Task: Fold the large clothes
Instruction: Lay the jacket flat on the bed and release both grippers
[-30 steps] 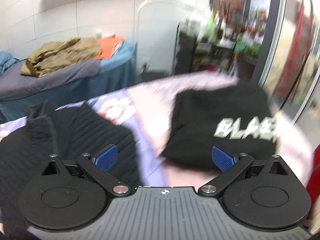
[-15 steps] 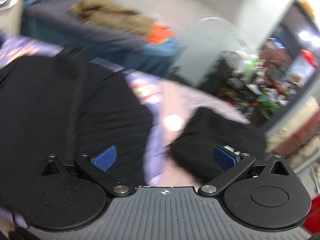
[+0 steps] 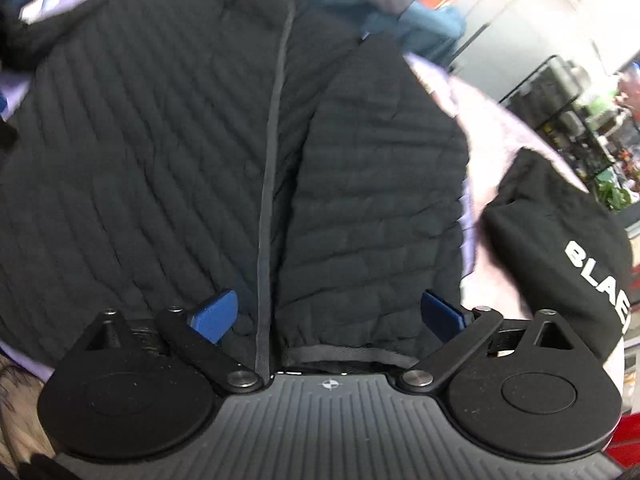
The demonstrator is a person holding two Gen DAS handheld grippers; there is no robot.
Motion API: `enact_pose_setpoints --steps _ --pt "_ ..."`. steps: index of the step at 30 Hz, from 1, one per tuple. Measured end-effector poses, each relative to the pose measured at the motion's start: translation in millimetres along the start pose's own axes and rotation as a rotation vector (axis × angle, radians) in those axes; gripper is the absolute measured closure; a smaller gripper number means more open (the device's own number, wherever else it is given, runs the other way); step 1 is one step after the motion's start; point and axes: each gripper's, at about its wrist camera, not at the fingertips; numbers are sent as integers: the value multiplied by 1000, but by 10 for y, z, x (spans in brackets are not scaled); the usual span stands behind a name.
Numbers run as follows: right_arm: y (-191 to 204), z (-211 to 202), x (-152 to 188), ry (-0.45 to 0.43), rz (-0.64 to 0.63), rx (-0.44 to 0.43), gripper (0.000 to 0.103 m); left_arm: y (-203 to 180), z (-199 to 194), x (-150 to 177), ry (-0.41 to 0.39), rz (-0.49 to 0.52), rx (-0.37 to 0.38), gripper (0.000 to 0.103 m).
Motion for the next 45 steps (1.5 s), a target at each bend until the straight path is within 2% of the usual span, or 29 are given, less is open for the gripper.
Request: enact_pose_setpoints --steps 2,4,5,6,8,9,10,12,14,19,23,26,28,32,35,36,37,39,41,43,45 --pt "32 125 37 27 -37 -5 17 9 45 -28 8 -65 -5 0" --pt "15 251 87 50 -70 -20 36 -32 84 -55 19 -134 -23 0" --pt "-18 301 104 53 -85 -29 36 -68 88 -69 20 -158 -38 0" --pt "-56 324 123 48 -96 -57 40 -136 90 -82 19 -170 -59 0" --pt "-200 291 114 20 -90 -103 64 -278 119 -138 23 -178 -92 0" --pt "-307 237 94 -6 -69 -118 81 -350 139 -178 29 -186 -116 0" --pt "-421 171 68 -33 -34 -139 87 -413 156 -217 37 -191 -146 0" --pt "-713 16 7 -107 53 -168 89 -517 160 -272 36 -207 -197 0" --pt "-1026 -136 -71 -187 90 -145 90 -563 113 -301 17 -258 -225 0" --pt "-2037 -410 -260 -383 186 6 90 -615 -31 -287 2 -345 -266 0" --pt "-2887 -333 -471 -453 266 143 90 -690 -127 -243 19 -387 -303 0" --pt "-3452 -89 -705 -451 318 245 90 -753 -164 -180 34 -418 -308 0" --pt "-3751 139 -821 -424 375 279 90 -816 -196 -137 42 -432 -305 0" --pt "-4008 686 -956 -309 465 291 89 -889 -207 -63 56 -452 -297 0" --pt "-4083 1069 -998 -228 536 220 84 -916 -203 -32 69 -467 -296 0" --pt "-4093 1140 -994 -215 571 199 67 -914 -195 -27 72 -471 -292 0" --pt "-4100 1206 -974 -194 612 192 43 -917 -193 -21 73 -474 -289 0" --pt "-4055 1241 -901 -196 672 194 20 -921 -187 -24 77 -477 -287 0" --pt "-4034 1210 -805 -252 704 194 17 -930 -181 -30 72 -477 -279 0" --pt "-4000 1128 -747 -311 703 186 3 -929 -172 -47 66 -474 -266 0" --pt "-3986 1021 -719 -368 684 173 3 -920 -145 -68 61 -468 -248 0"
Point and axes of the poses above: each gripper's, at about its wrist camera, not at the fingertips, and z roughly the way its jaws point, y to its left, x to its underside, and after that the axes turned 9 degrees about y, right-handed
